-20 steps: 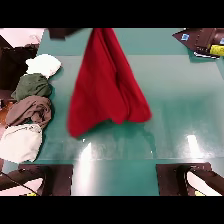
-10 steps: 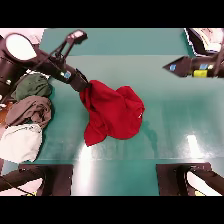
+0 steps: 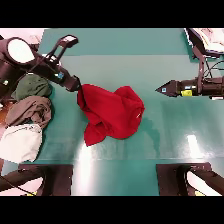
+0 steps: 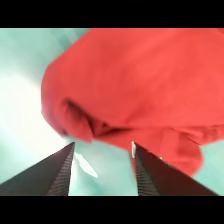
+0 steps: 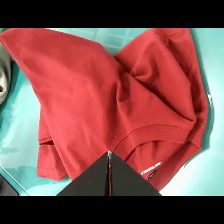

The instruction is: Fold the shirts.

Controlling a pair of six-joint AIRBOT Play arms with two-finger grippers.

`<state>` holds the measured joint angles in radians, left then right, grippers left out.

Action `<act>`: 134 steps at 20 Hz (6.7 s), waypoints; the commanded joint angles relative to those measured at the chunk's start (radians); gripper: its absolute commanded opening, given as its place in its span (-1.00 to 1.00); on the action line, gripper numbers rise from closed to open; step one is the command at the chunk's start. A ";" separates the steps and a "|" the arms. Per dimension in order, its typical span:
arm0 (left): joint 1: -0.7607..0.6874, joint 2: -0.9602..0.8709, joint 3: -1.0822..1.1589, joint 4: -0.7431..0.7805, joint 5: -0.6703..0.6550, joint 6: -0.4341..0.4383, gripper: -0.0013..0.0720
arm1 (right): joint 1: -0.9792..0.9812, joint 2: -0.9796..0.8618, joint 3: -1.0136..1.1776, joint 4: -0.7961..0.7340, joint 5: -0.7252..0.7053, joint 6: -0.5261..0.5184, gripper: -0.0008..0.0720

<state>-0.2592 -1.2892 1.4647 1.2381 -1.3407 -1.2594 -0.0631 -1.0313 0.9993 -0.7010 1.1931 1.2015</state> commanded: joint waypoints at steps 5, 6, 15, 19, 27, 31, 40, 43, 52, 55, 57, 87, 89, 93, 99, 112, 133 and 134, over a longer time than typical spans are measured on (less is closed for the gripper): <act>0.104 0.014 -0.447 -0.351 0.071 -0.068 0.25 | -0.001 0.077 -0.012 -0.001 -0.048 0.000 -0.92; 0.104 0.013 -0.510 -0.387 0.119 -0.066 0.25 | -0.001 0.089 -0.012 -0.001 -0.054 0.000 -0.92; 0.104 0.013 -0.684 -0.555 0.403 -0.015 0.20 | 0.000 0.106 -0.013 0.001 -0.066 0.003 -0.92; 0.054 -0.023 -0.684 -0.569 0.431 -0.015 0.19 | 0.008 0.106 -0.025 -0.001 -0.064 0.006 -0.92; 0.081 -0.009 -0.489 -0.367 0.211 0.003 -0.90 | 0.120 0.106 -0.253 -0.043 0.003 0.121 -0.90; 0.081 0.049 -0.395 -0.302 0.174 0.003 -0.90 | 0.235 0.106 -0.464 0.109 -0.012 0.188 0.77; 0.081 0.051 -0.393 -0.301 0.153 0.003 -0.90 | 0.640 0.074 -0.631 0.212 -0.572 0.369 0.33; 0.081 0.051 -0.394 -0.301 0.144 0.003 -0.90 | 0.701 -0.044 -0.570 0.235 -0.637 0.367 0.33; 0.087 0.059 -0.371 -0.272 0.083 0.019 -0.90 | 0.730 -0.271 -0.344 0.214 -0.711 0.251 -0.92; 0.155 0.097 -0.259 -0.221 0.016 0.019 -0.90 | 0.605 -0.117 -0.294 0.038 -0.591 0.280 -0.93; 0.232 0.135 -0.171 -0.216 -0.032 0.019 -0.90 | 0.475 0.017 -0.240 -0.098 -0.475 0.346 -0.93; 0.227 0.137 -0.576 -0.191 0.103 0.054 -0.89 | 0.213 -0.172 0.332 -0.295 0.140 0.341 -0.93; 0.284 0.093 -0.534 -0.209 0.078 0.056 0.13 | 0.237 -0.201 0.317 -0.295 0.142 0.334 -0.93; 0.348 0.089 -0.463 -0.344 -0.024 0.074 0.12 | 0.240 -0.196 0.318 -0.296 0.119 0.333 -0.93; 0.172 0.087 -0.470 -0.166 0.109 0.006 0.12 | 0.236 -0.124 0.318 -0.297 0.091 0.333 -0.93; 0.212 0.192 -0.127 -0.106 0.028 0.003 -0.90 | 0.229 -0.089 0.426 -0.419 0.126 0.333 -0.93; 0.237 0.399 0.411 -0.193 -0.052 -0.080 -0.91 | -0.140 0.106 1.027 -0.417 0.358 0.389 -0.94; 0.237 0.369 0.330 -0.193 -0.075 -0.080 -0.91 | -0.145 0.069 0.989 -0.417 0.405 0.399 -0.93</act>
<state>-0.0219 -0.8856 1.9438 1.0538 -1.3857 -1.3350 -0.1543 -0.9169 2.0342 -1.1198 1.4845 1.5616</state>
